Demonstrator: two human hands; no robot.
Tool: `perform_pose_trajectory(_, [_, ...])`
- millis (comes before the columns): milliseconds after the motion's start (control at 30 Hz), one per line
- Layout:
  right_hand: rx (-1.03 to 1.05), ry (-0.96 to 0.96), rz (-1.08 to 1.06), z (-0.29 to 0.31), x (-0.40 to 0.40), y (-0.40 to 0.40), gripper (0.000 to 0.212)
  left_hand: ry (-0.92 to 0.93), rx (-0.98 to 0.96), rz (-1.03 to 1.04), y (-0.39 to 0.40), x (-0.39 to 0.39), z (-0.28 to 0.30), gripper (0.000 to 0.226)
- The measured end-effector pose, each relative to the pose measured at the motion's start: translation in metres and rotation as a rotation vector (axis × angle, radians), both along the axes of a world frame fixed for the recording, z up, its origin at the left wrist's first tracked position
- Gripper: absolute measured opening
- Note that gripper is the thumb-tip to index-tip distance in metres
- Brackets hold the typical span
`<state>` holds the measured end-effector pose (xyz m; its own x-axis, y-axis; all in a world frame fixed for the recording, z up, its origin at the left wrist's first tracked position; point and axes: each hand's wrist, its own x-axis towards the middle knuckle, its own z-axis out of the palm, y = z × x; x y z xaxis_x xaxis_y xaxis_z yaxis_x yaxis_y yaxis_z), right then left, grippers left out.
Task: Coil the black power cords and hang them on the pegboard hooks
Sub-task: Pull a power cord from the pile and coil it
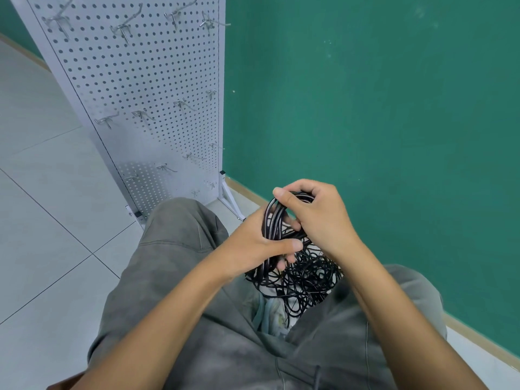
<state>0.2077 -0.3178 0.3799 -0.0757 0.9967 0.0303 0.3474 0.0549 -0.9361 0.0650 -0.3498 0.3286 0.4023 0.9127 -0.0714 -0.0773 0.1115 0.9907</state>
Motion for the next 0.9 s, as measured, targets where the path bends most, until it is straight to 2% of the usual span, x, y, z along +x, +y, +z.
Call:
perform_pose_trajectory(67, [0.029,-0.065,-0.026,-0.001,0.002,0.003,0.012,0.1,0.072,0.129,-0.002,0.009,0.001,0.07])
perform_pose_trajectory(133, [0.021,-0.069,-0.008,-0.001,0.003,0.005,0.009,0.264,0.115,0.215,-0.006,0.016,0.002,0.076])
perform_pose_trajectory(233, [0.025,-0.122,-0.023,-0.002,0.005,0.008,0.009,0.523,0.192,0.291,-0.007,0.02,0.003,0.06])
perform_pose_trajectory(333, [0.035,-0.192,-0.045,-0.006,0.007,0.011,0.026,0.541,0.208,0.194,-0.006,0.02,0.005,0.031])
perform_pose_trajectory(400, [-0.02,-0.189,-0.035,-0.008,0.01,0.012,0.035,0.523,0.205,0.085,-0.006,0.019,0.008,0.024])
perform_pose_trajectory(533, [-0.196,-0.053,0.047,-0.008,0.018,0.017,0.048,0.393,0.12,-0.166,-0.001,0.008,0.012,0.033])
perform_pose_trajectory(633, [-0.218,0.036,0.145,0.003,0.019,0.021,0.057,0.254,0.084,-0.265,0.004,0.006,0.012,0.046])
perform_pose_trajectory(700, [-0.204,0.091,0.204,0.014,0.018,0.024,0.058,0.081,0.046,-0.295,0.002,0.008,0.013,0.044])
perform_pose_trajectory(833, [-0.196,0.126,0.289,0.03,0.015,0.03,0.057,-0.351,-0.221,-0.407,-0.004,0.011,0.01,0.031])
perform_pose_trajectory(900, [-0.209,0.167,0.3,0.034,0.014,0.034,0.056,-0.525,-0.308,-0.436,-0.005,0.011,0.009,0.033])
